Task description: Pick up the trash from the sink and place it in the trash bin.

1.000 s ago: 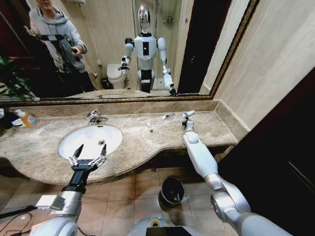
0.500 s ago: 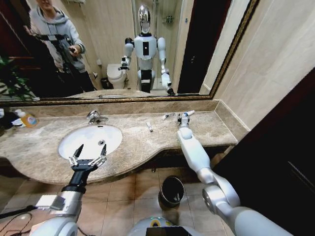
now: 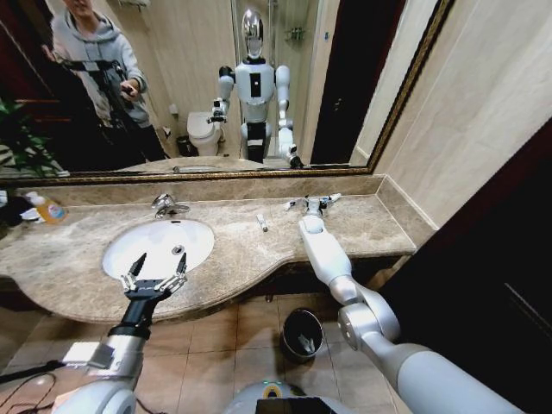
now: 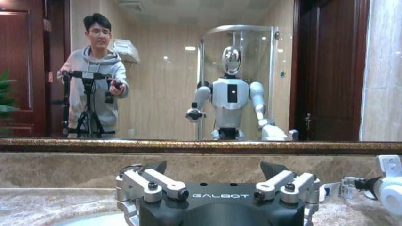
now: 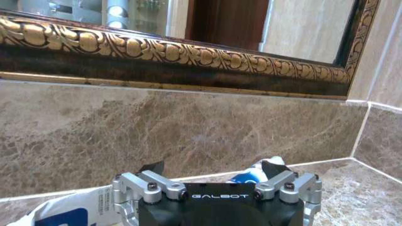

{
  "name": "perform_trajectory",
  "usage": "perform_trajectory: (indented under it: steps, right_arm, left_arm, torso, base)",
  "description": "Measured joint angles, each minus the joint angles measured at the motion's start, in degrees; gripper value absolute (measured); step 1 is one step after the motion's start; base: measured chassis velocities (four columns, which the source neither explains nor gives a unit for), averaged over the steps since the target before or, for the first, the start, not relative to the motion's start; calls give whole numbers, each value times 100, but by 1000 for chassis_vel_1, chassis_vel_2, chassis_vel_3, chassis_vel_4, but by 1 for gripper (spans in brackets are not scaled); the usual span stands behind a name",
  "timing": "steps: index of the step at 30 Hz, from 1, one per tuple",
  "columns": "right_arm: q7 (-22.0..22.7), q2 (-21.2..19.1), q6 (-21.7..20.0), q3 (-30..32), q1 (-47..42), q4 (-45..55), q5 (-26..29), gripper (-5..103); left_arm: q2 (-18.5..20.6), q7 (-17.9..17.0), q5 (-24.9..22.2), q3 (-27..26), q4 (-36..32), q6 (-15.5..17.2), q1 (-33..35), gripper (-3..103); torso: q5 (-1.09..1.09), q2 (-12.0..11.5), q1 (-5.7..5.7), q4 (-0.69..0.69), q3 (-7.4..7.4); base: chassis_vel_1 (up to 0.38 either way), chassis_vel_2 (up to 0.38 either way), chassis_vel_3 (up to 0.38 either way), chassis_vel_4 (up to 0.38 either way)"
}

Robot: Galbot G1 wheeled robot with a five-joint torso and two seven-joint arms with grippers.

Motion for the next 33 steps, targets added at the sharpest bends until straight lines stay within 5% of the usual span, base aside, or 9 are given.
perform_trajectory:
  steps: [33]
  right_arm:
    - [-35,-559,315,11,107,-436,640,100]
  left_arm:
    - [0,0,0,0,0,0,0,100]
  torso:
    - [1,0,0,-1,0]
  base:
    - [0,0,0,0]
